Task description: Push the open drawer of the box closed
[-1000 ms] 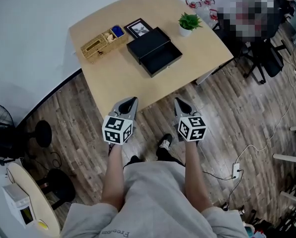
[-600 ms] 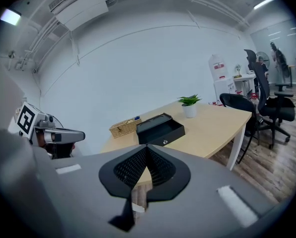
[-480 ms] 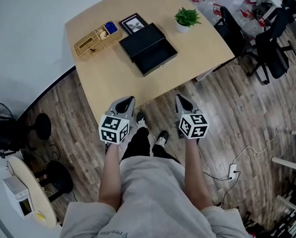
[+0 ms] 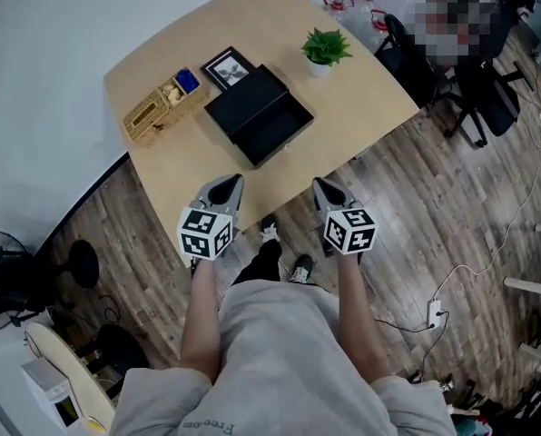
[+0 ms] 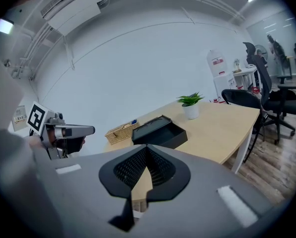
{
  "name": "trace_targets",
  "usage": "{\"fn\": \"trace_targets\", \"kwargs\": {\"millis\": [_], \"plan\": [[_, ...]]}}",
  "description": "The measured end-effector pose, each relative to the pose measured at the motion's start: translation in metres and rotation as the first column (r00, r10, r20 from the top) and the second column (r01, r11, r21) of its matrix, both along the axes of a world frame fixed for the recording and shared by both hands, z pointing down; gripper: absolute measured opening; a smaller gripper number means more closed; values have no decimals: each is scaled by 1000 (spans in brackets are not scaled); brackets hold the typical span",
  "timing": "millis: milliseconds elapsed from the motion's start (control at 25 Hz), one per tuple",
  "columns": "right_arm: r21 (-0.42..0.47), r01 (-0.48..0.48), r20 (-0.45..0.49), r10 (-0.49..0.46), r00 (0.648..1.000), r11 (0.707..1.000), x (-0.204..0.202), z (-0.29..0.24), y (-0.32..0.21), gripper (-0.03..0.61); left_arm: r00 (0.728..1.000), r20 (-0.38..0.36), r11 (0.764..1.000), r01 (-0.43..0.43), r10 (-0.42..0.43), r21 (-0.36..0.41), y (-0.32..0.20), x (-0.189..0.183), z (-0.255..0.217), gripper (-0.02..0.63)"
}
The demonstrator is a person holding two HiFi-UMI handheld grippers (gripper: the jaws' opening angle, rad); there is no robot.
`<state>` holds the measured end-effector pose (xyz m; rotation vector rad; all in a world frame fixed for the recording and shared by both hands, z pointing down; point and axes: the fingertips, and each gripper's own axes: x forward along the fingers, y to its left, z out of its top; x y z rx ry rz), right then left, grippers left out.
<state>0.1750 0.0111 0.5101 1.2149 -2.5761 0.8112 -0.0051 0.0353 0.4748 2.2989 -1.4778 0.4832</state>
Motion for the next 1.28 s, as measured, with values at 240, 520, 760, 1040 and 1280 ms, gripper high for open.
{"fn": "trace_targets", "kwargs": {"millis": [240,520,760,1040,1280], "plan": [[-16,-9,-40,8,999,1000,-27,9,-41,2,1000,5,999,-30,30,-13,-53,-34,3,52],[-36,-58,-77,55,996,998,-47,18,-80,2,996,5,994,-94,94,-55,-103,-68,22,52],[-73,-102,-132,92,987,992,-54,39,-91,2,984,7,981,-175,176,-79,-137,-92,42,52],[-120,-172,-173,150,973,978,-44,71,-88,2,961,24,957,-273,276,-103,-163,-102,70,52],[-118,-148,-225,119,967,982,-48,82,-92,2,942,45,936,-325,334,-139,-178,-96,101,52]]}}
